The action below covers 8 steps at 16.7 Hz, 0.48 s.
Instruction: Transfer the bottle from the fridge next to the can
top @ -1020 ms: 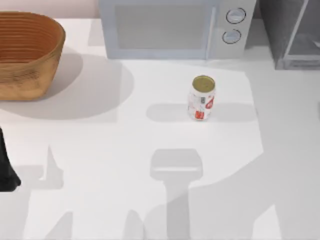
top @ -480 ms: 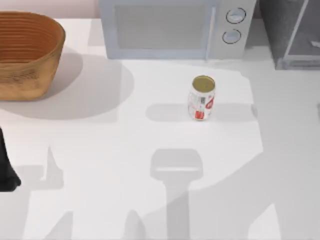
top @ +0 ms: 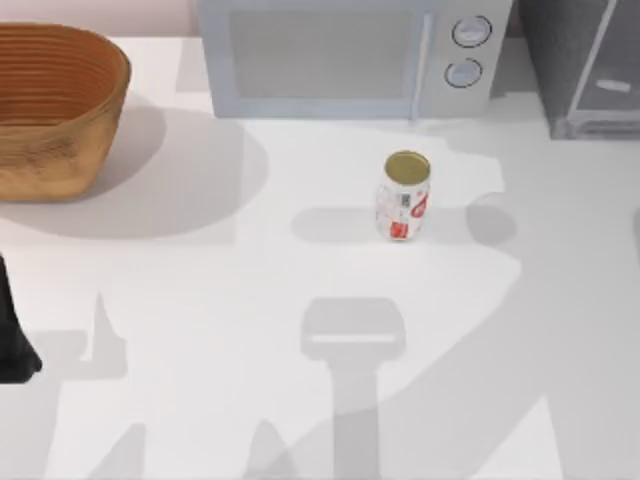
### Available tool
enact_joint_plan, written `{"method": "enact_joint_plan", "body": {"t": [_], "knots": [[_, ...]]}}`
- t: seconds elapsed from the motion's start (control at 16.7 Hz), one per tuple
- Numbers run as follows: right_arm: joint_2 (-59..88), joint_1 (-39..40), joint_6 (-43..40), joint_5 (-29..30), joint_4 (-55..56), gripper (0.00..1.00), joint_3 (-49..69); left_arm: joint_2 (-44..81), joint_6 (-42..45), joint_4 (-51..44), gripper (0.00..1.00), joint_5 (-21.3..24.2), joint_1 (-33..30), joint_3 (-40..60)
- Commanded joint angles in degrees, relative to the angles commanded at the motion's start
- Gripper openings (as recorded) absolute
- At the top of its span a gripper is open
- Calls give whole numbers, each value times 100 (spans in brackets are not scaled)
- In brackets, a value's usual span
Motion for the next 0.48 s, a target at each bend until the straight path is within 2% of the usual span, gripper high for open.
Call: {"method": "enact_joint_plan", "body": {"t": [0.24, 0.48], "knots": [[-147, -39, 7, -28, 119, 0, -230, 0, 0, 0, 100, 0, 0, 0], [-804, -167, 8, -178, 529, 0, -1341, 0, 0, 0, 100, 0, 0, 0]]}}
